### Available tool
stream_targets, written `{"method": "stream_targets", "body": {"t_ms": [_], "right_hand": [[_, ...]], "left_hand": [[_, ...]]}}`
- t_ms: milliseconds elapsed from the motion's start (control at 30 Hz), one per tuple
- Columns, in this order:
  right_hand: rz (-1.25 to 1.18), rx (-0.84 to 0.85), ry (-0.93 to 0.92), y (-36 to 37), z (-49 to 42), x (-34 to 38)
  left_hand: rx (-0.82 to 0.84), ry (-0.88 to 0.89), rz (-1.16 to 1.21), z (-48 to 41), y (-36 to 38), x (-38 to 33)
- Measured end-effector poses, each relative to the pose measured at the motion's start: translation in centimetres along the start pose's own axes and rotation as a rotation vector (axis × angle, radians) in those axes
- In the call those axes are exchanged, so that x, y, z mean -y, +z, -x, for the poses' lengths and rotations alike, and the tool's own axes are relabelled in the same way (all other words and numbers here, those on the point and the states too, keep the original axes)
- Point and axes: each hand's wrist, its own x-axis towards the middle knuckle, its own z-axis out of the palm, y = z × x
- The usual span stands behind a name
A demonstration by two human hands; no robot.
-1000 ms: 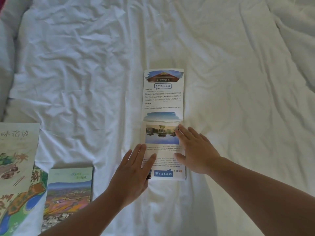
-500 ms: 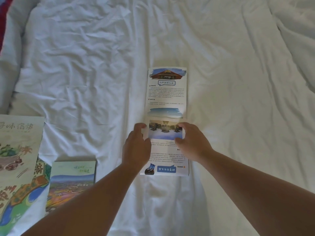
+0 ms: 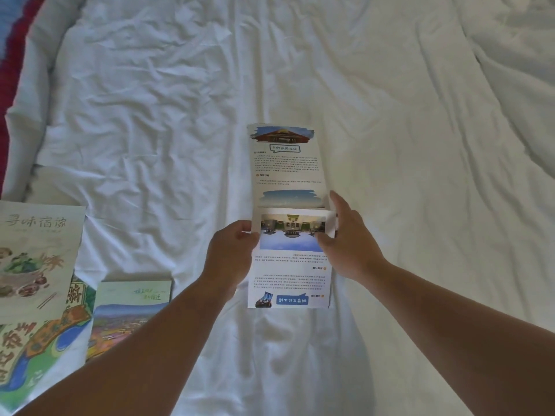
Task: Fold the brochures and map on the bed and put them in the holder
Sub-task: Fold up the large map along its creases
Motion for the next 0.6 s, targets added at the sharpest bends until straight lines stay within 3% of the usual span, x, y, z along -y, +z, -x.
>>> {"method": "stream_targets", "body": {"t_ms": [233,433,600], "right_hand": [[-0.144,0.072,-0.046,-1.2,0.4,0.6],[-0.115,-0.032,-0.112,-2.1,1.4,1.6],[-0.021,-0.116,-0.133,-3.7,2.5,2.9]], "left_hand": [[0.098,0.097,0.082,1.4,-0.9,-0.2],[-0.081,0.214,-0.073,2.6,-0.8,-0.8],[-0.229,0.457,-0.347,3.7,-1.7,-1.4]]}}
